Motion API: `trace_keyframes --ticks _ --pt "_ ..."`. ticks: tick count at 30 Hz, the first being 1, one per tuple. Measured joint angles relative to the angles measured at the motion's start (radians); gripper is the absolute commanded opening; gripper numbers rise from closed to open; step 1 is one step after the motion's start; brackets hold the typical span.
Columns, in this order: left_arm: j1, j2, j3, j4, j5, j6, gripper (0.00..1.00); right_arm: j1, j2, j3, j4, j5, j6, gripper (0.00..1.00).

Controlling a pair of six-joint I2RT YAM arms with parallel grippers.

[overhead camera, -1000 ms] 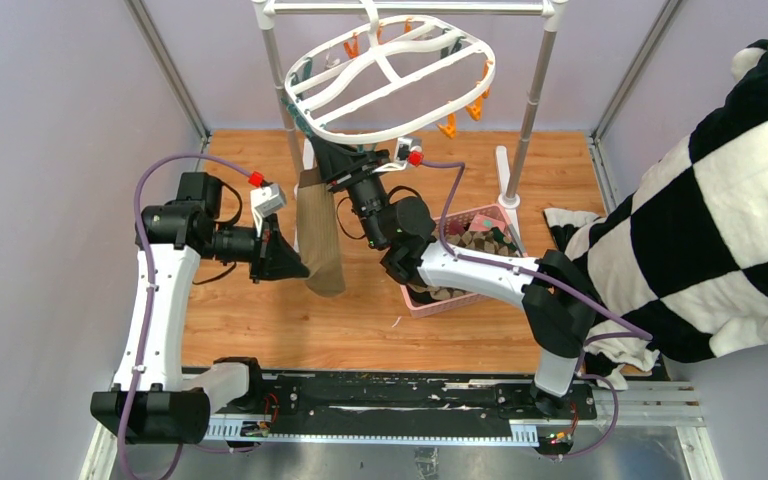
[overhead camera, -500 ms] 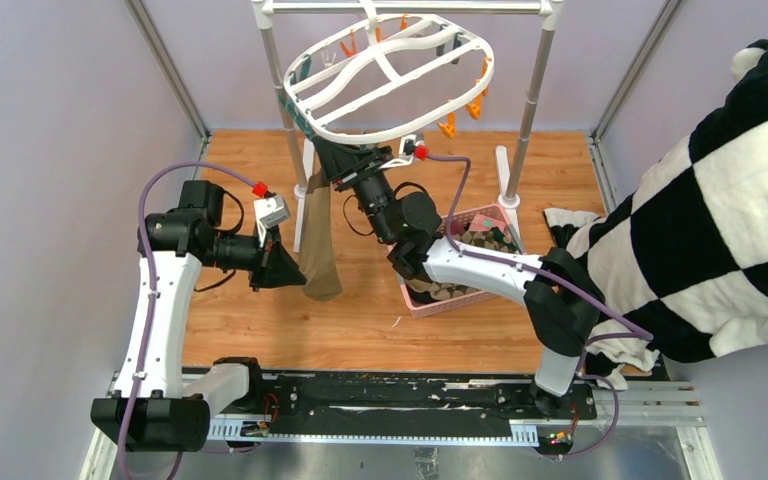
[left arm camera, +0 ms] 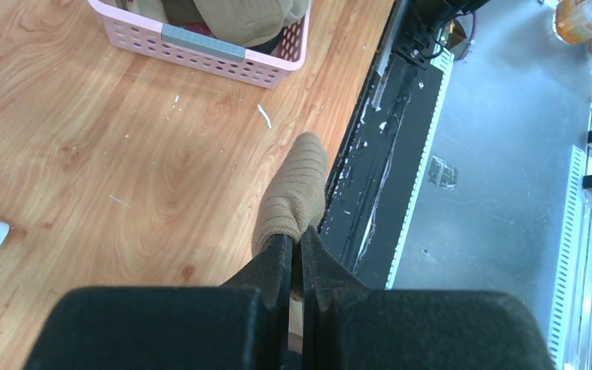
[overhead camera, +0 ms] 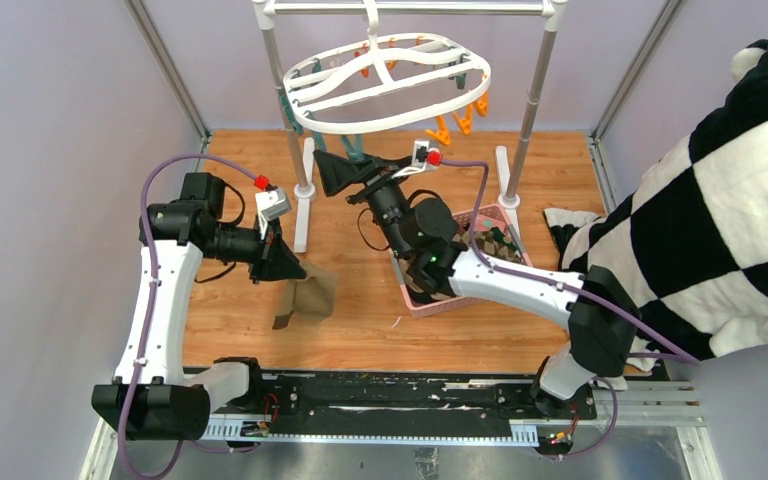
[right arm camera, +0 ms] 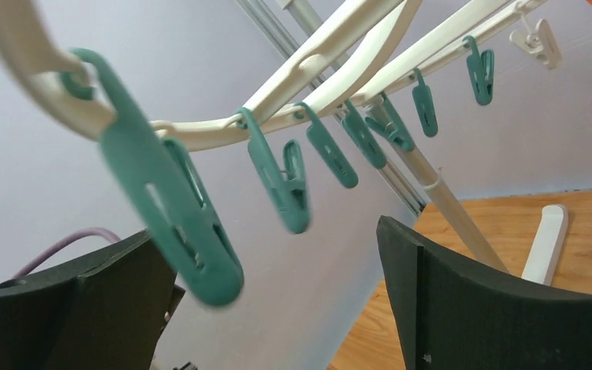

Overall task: Remove the socks clipped to the hanger
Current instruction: Remove the sock from the hanger, then place the sock in the bin.

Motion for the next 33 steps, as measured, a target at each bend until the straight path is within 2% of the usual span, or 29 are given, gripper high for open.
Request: trace_keyframes --ticks 8,10,17,23,27,28,33 --pt "0.000 0.007 0.000 0.000 -0.002 0.009 0.00 0.026 -0.052 -0.163 0.011 0.012 -0.048 1.00" --pt "0.000 0.006 0.000 0.000 -0.006 0.015 0.00 0.026 -0.054 -0.223 0.015 -0.040 -0.058 1.00" --pt "0.000 -0.030 0.000 0.000 -0.028 0.048 0.00 0.016 -0.122 -0.509 0.135 -0.411 -0.107 0.92" --pt "0.000 -0.044 -0.001 -0.001 -0.031 0.075 0.00 0.012 -0.132 -0.554 0.216 -0.666 -0.094 0.74" --pt "0.000 -0.044 -0.002 -0.001 -0.031 0.080 0.00 0.012 -0.086 -0.519 0.254 -0.762 -0.071 0.61" --pt "0.000 -0.044 -0.002 -0.001 -0.031 0.080 0.00 0.012 -0.071 -0.506 0.257 -0.780 -0.067 0.55" --pt "0.000 -0.047 -0.002 -0.001 -0.031 0.082 0.00 0.012 -0.048 -0.477 0.240 -0.819 -0.056 0.10"
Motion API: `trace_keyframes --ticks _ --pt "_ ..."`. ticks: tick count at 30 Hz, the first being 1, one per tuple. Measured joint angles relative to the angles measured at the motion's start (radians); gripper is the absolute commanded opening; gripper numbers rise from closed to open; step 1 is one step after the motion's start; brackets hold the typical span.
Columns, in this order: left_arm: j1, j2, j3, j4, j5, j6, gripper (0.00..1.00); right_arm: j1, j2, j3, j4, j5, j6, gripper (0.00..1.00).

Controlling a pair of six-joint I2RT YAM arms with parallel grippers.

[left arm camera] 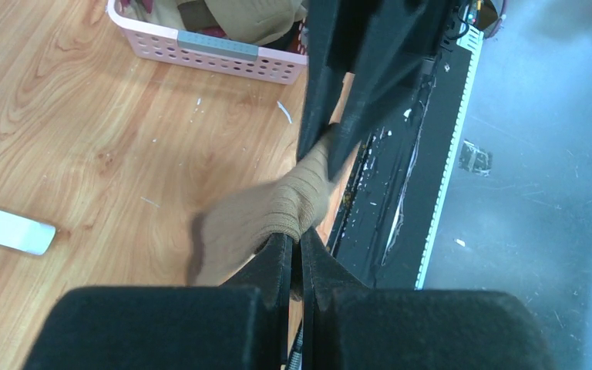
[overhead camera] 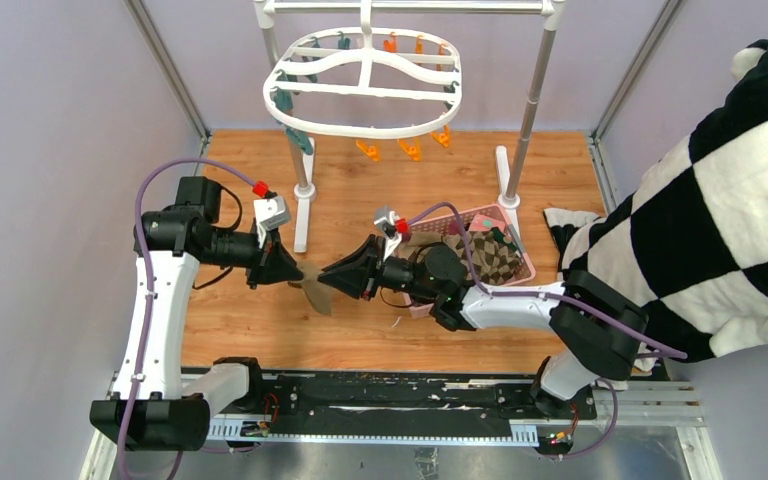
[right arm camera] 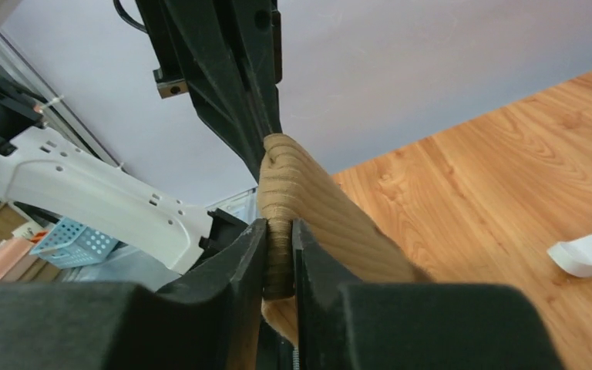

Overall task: Remove the socks clipped to the hanger
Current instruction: Place the sock in the bin.

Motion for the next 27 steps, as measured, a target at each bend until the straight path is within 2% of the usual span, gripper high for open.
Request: trace_keyframes --ticks 1,2,3,4,5,6,12,19,23,27 --pt "0.000 -0.001 0.000 0.000 0.000 0.000 0.02 0.000 -0.006 0.000 -0.014 0.003 -0.003 0.02" --pt "0.000 -0.001 0.000 0.000 0.000 0.000 0.14 0.000 -0.017 -0.002 -0.037 0.013 -0.008 0.00" --pt "0.000 -0.001 0.000 0.000 0.000 0.000 0.35 0.000 -0.036 -0.006 -0.064 0.026 -0.016 0.00" --pt "0.000 -0.001 0.000 0.000 0.001 -0.001 0.65 0.000 -0.062 -0.013 -0.092 0.039 -0.025 0.00" --pt "-0.001 -0.001 0.000 0.002 0.000 0.006 0.90 0.000 -0.092 -0.020 -0.122 0.055 -0.035 0.00" --pt "-0.002 0.000 0.001 0.001 -0.002 0.004 0.98 -0.002 -0.140 -0.032 -0.168 0.073 -0.044 0.00" --pt "-0.005 0.010 0.004 -0.003 -0.025 -0.001 1.00 -0.087 -0.404 -0.068 -0.422 0.153 -0.055 0.00" --pt "-0.005 0.034 0.002 0.000 -0.101 0.006 1.00 -0.341 -0.642 -0.130 -0.922 0.375 -0.058 0.00" --pt "-0.005 0.053 -0.018 0.043 -0.174 -0.041 1.00 -0.448 -0.670 -0.214 -1.075 0.483 -0.064 0.01" --pt "-0.005 0.053 -0.033 0.140 -0.278 -0.174 1.00 -0.478 -0.579 -0.236 -1.148 0.547 -0.079 0.15"
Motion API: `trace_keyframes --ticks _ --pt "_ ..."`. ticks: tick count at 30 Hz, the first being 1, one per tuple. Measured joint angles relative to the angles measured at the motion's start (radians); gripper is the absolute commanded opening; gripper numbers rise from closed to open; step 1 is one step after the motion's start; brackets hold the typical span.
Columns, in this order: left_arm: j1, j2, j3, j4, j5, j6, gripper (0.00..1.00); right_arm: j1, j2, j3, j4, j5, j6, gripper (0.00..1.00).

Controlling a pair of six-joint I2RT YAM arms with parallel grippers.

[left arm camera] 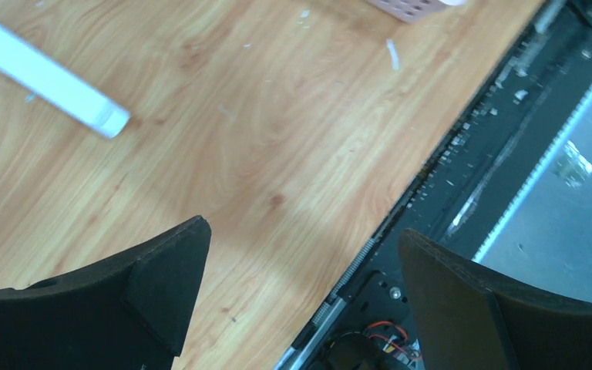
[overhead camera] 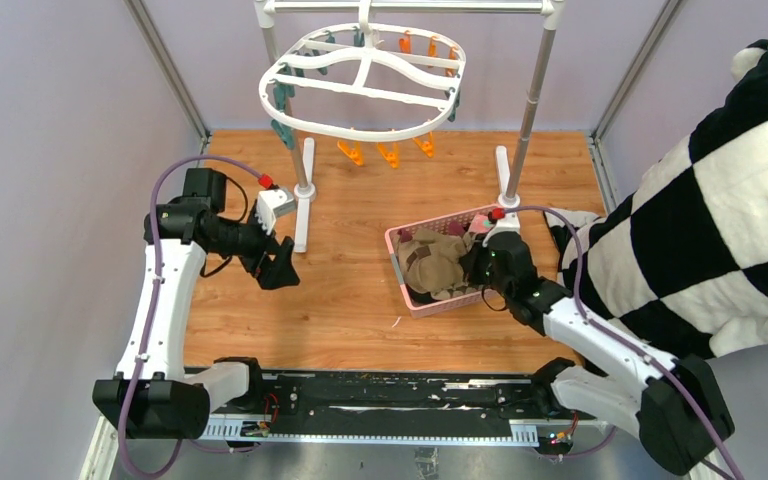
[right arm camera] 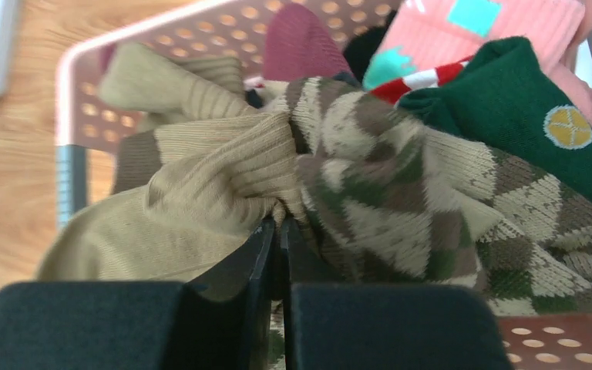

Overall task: Remove the socks clipped to the hanger
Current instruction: Place the sock in the bin.

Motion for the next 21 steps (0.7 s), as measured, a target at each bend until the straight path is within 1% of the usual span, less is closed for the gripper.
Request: trace_keyframes --ticks 3,5,8,10,12,16,19,21 --pt "0.000 0.002 -0.006 0.082 -0.088 -0.117 1.00 -0.001 0.079 0.006 0.000 0.038 -0.016 0.35" --pt "0.000 0.007 -0.013 0.129 -0.142 -0.180 1.00 -0.001 0.094 0.029 -0.017 0.048 -0.025 0.50" --pt "0.000 0.020 -0.032 0.182 -0.203 -0.241 1.00 -0.001 0.060 0.077 -0.074 0.061 -0.050 0.68" --pt "0.000 0.027 -0.044 0.205 -0.228 -0.266 1.00 -0.002 0.007 0.111 -0.130 0.065 -0.071 0.75" --pt "0.000 0.029 -0.051 0.223 -0.241 -0.281 1.00 -0.002 -0.060 0.146 -0.178 0.060 -0.083 0.77" --pt "0.000 0.029 -0.052 0.254 -0.249 -0.298 1.00 -0.006 -0.179 0.195 -0.224 0.007 -0.073 0.67" --pt "0.000 0.030 -0.052 0.270 -0.252 -0.310 1.00 -0.038 -0.192 0.198 -0.226 -0.090 -0.040 0.58" --pt "0.000 0.031 -0.052 0.275 -0.255 -0.317 1.00 -0.069 -0.154 0.194 -0.208 -0.175 -0.011 0.53"
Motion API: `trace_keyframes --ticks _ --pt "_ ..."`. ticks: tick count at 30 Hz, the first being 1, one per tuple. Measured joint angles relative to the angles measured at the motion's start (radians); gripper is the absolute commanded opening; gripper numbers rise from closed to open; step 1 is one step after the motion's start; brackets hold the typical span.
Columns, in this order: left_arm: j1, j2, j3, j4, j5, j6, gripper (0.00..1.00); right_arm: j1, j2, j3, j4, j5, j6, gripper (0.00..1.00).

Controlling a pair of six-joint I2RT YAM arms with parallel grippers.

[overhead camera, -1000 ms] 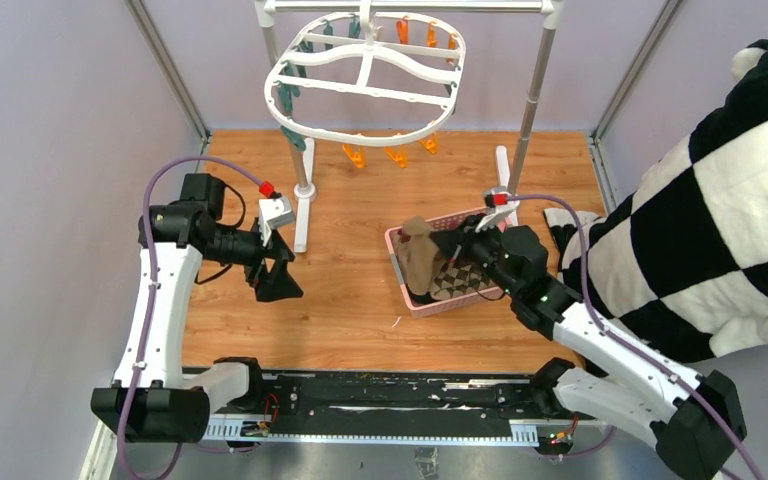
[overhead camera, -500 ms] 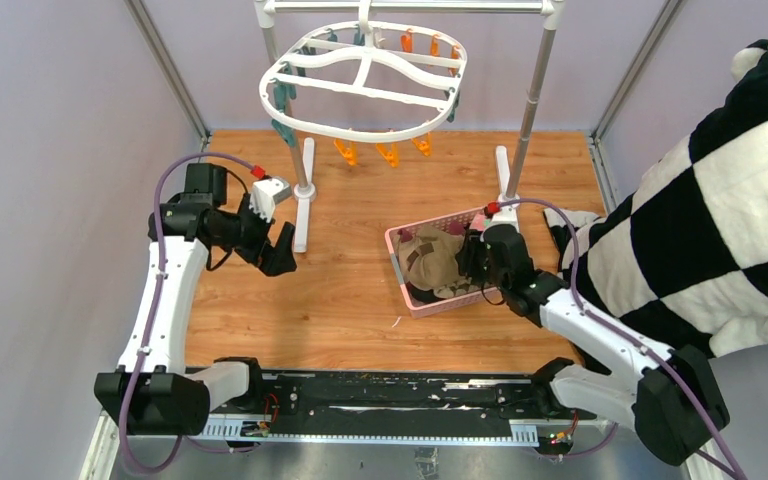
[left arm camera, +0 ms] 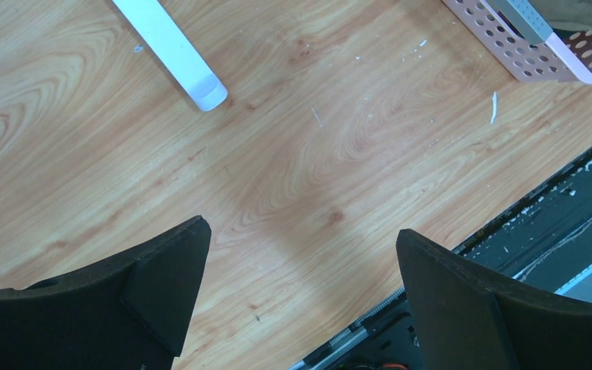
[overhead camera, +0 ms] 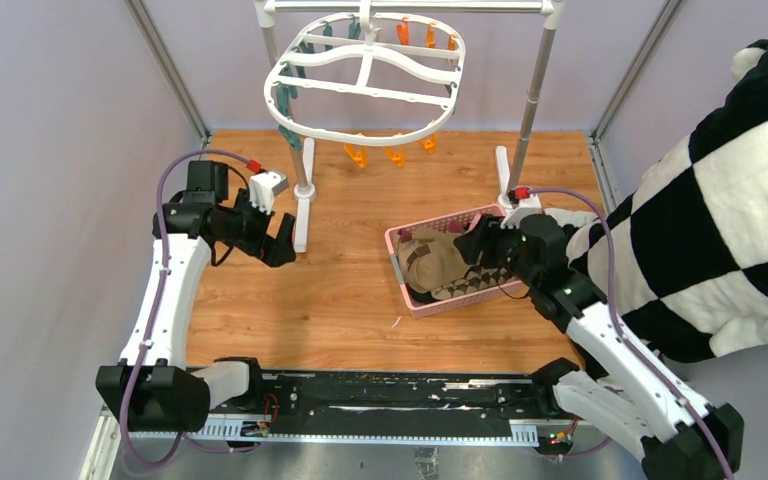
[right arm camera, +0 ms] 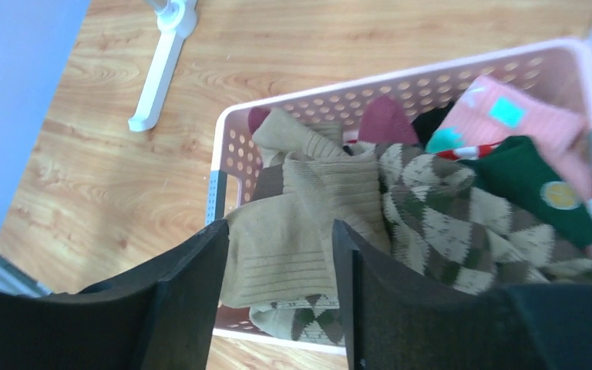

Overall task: Remove the socks clipped to the hanger
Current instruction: Place the sock in the bin.

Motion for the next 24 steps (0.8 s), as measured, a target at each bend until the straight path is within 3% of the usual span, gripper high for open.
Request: trace_keyframes --ticks 6,11,16,24 --pt "0.000 -0.002 -0.002 0.024 -0.034 -0.005 1.00 -0.090 0.245 -0.116 0.204 -0.179 0.102 0.45" --pt "0.000 -0.024 -0.030 0.053 -0.063 -0.005 1.00 -0.128 0.435 -0.144 0.396 -0.221 0.153 0.39" --pt "0.000 -0.039 -0.083 0.072 -0.063 0.000 1.00 -0.117 0.494 -0.183 0.571 -0.219 0.182 0.44" --pt "0.000 -0.035 -0.111 0.113 -0.087 -0.001 1.00 -0.085 0.511 -0.164 0.576 -0.166 0.198 0.45"
